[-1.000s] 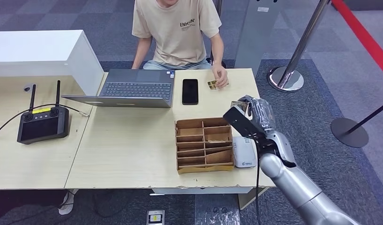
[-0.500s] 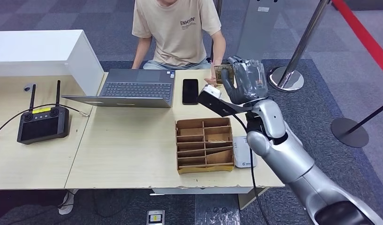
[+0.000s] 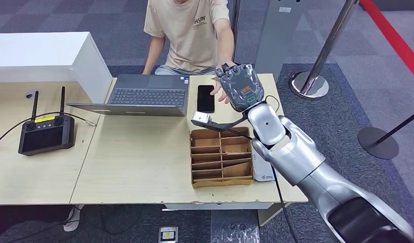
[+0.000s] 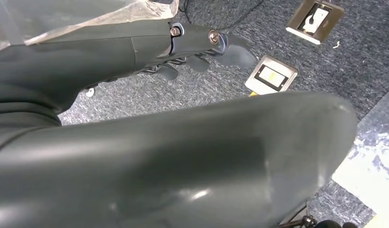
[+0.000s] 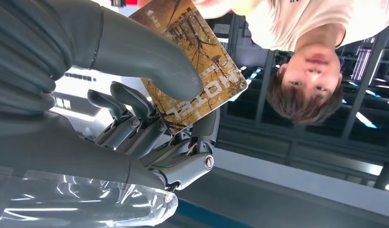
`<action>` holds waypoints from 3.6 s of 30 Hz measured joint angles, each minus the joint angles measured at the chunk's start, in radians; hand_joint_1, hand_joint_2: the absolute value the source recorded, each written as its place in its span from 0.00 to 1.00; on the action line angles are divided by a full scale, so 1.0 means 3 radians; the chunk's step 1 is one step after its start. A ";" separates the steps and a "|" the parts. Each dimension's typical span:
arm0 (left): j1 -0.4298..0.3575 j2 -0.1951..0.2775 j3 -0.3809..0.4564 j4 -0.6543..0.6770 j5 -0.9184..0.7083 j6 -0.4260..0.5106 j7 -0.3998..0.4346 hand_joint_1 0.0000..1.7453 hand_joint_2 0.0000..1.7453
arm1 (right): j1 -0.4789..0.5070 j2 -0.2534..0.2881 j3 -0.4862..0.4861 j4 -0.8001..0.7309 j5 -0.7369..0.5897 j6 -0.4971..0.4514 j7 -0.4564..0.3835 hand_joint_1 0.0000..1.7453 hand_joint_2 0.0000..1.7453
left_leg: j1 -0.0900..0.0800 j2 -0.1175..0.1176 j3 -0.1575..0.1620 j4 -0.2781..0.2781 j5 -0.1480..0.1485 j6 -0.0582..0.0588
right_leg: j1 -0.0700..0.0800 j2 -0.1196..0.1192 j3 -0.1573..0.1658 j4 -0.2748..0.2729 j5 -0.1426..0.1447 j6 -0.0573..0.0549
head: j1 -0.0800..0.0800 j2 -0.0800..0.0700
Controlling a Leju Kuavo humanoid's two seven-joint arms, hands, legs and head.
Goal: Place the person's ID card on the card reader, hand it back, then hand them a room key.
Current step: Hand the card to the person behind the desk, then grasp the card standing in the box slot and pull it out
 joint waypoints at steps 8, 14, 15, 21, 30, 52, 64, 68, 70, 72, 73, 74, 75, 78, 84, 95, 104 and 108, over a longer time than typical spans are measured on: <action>-0.0003 -0.0001 0.0000 0.0000 -0.0012 0.0000 0.0000 0.00 0.00 | -0.0034 0.0016 0.0127 0.0236 0.0063 -0.0095 -0.0007 1.00 1.00 | 0.0000 0.0001 -0.0001 0.0000 0.0000 0.0000 | 0.0000 0.0000 -0.0002 0.0000 0.0000 0.0000 | 0.0000 0.0000; -0.0002 -0.0001 0.0000 0.0000 -0.0014 0.0000 -0.0003 0.00 0.00 | -0.0012 0.0027 0.0148 0.0359 -0.0147 -0.0143 -0.0002 1.00 1.00 | 0.0000 0.0001 -0.0001 0.0000 0.0000 0.0000 | 0.0000 0.0000 -0.0002 0.0000 0.0000 0.0000 | 0.0000 0.0000; -0.0002 -0.0001 0.0000 0.0000 -0.0016 0.0000 -0.0003 0.00 0.00 | -0.0005 0.0029 0.0148 0.0378 -0.0190 -0.0159 0.0003 1.00 1.00 | 0.0000 0.0001 -0.0001 0.0000 0.0000 0.0000 | 0.0000 0.0000 -0.0002 0.0000 0.0000 0.0000 | 0.0000 0.0000; -0.0002 -0.0003 0.0001 0.0000 -0.0048 -0.0005 0.0018 0.00 0.00 | 0.0045 0.0041 0.0130 0.0507 -0.0397 -0.0222 0.0021 0.09 1.00 | 0.0000 0.0001 -0.0001 0.0000 0.0000 0.0000 | 0.0000 0.0001 -0.0003 0.0000 0.0000 0.0000 | 0.0000 0.0000; 0.0008 -0.0008 0.0015 0.0000 -0.0048 0.0006 0.0049 0.00 0.00 | 0.0230 0.0123 -0.0029 0.0585 -0.1512 -0.0527 -0.0142 0.00 0.00 | 0.0000 0.0002 -0.0001 0.0000 0.0000 0.0000 | 0.0000 0.0001 -0.0003 0.0000 0.0000 0.0000 | 0.0000 0.0000; 0.0212 -0.0005 0.0220 0.0000 0.0104 0.0182 -0.0039 0.00 0.00 | 0.1609 0.0161 -0.0811 -0.1136 -0.2973 -0.0853 -0.1040 0.00 1.00 | 0.0000 0.0002 -0.0001 0.0000 0.0000 0.0000 | 0.0000 0.0001 -0.0003 -0.0002 0.0000 0.0000 | 0.0000 0.0000; 0.0219 0.0000 0.0302 0.0000 0.0133 0.0184 -0.0049 0.00 0.00 | 0.1874 -0.0006 -0.0953 -0.1498 -0.2277 -0.0788 -0.0600 0.00 1.00 | 0.0000 0.0003 0.0000 0.0000 0.0000 0.0000 | 0.0000 0.0002 -0.0003 -0.0002 0.0000 0.0000 | 0.0000 0.0000; 0.0218 0.0000 0.0323 0.0000 0.0133 0.0184 -0.0045 0.00 0.00 | 0.1884 -0.0086 -0.0940 -0.1483 -0.2012 -0.0701 -0.0435 0.00 1.00 | 0.0000 0.0003 -0.0001 0.0000 -0.0001 0.0000 | -0.0001 0.0002 -0.0003 -0.0002 0.0000 0.0000 | 0.0000 0.0000; 0.0217 0.0000 0.0332 0.0000 0.0133 0.0184 -0.0043 0.00 0.00 | 0.1886 -0.0116 -0.0931 -0.1473 -0.1885 -0.0670 -0.0370 0.00 1.00 | 0.0000 0.0003 -0.0001 0.0000 -0.0001 0.0000 | -0.0001 0.0002 -0.0003 -0.0002 0.0000 0.0000 | 0.0000 0.0000; 0.0216 0.0000 0.0337 0.0000 0.0133 0.0184 -0.0041 0.00 0.00 | 0.1886 -0.0142 -0.0921 -0.1459 -0.1817 -0.0651 -0.0332 0.00 1.00 | 0.0000 0.0003 -0.0001 0.0000 -0.0001 0.0000 | 0.0000 0.0002 -0.0003 -0.0002 0.0000 0.0000 | 0.0000 0.0000; 0.0216 0.0000 0.0339 0.0000 0.0133 0.0184 -0.0040 0.00 0.00 | 0.1886 -0.0154 -0.0916 -0.1453 -0.1794 -0.0643 -0.0316 0.00 1.00 | 0.0000 0.0003 -0.0001 0.0000 -0.0001 0.0000 | 0.0000 0.0002 -0.0003 -0.0002 0.0000 0.0000 | 0.0000 0.0000; 0.0216 0.0000 0.0341 0.0000 0.0133 0.0184 -0.0040 0.00 0.00 | 0.1886 -0.0164 -0.0910 -0.1449 -0.1769 -0.0629 -0.0297 0.00 1.00 | 0.0000 0.0003 -0.0001 0.0000 -0.0001 0.0000 | 0.0000 0.0002 -0.0003 -0.0002 0.0000 0.0000 | 0.0000 0.0000; 0.0215 0.0000 0.0343 0.0000 0.0134 0.0184 -0.0039 0.00 0.00 | 0.1886 -0.0175 -0.0905 -0.1446 -0.1736 -0.0612 -0.0272 0.00 1.00 | 0.0000 0.0003 -0.0001 0.0000 -0.0001 0.0000 | 0.0000 0.0002 -0.0003 -0.0002 0.0000 0.0000 | 0.0000 0.0000; 0.0211 0.0000 0.0351 0.0000 0.0140 0.0185 -0.0032 0.00 0.00 | 0.1887 -0.0198 -0.0885 -0.1423 -0.1689 -0.0576 -0.0203 0.00 1.00 | 0.0000 0.0003 -0.0001 0.0000 -0.0001 0.0000 | 0.0000 0.0002 -0.0003 -0.0002 0.0000 0.0000 | 0.0000 0.0000; 0.0211 0.0000 0.0357 0.0000 0.0144 0.0202 -0.0021 0.00 0.00 | 0.1927 -0.0195 -0.0848 -0.1347 -0.1923 -0.0693 -0.0276 0.01 1.00 | 0.0000 0.0002 -0.0002 0.0000 -0.0001 0.0000 | 0.0000 0.0002 -0.0003 -0.0002 0.0000 0.0000 | 0.0000 0.0000; 0.0213 -0.0002 0.0358 0.0000 0.0167 0.0224 -0.0012 0.00 0.00 | 0.2016 -0.0152 -0.0792 -0.1216 -0.2393 -0.0832 -0.0530 0.05 1.00 | 0.0000 0.0003 -0.0002 0.0000 -0.0001 0.0000 | 0.0000 0.0002 -0.0004 -0.0002 0.0000 0.0000 | 0.0000 0.0000; 0.0214 -0.0010 0.0358 0.0000 0.0188 0.0236 -0.0011 0.00 0.00 | 0.2045 -0.0134 -0.0789 -0.1174 -0.2612 -0.0838 -0.0643 0.07 1.00 | 0.0000 0.0003 -0.0002 0.0000 -0.0001 0.0000 | 0.0000 0.0002 -0.0004 -0.0002 0.0000 0.0000 | 0.0000 0.0000; 0.0214 -0.0014 0.0360 0.0000 0.0199 0.0238 -0.0012 0.00 0.00 | 0.2059 -0.0127 -0.0789 -0.1153 -0.2691 -0.0838 -0.0681 0.09 1.00 | 0.0000 0.0003 -0.0002 0.0000 -0.0001 0.0000 | 0.0000 0.0002 -0.0004 -0.0002 0.0000 0.0000 | 0.0000 0.0000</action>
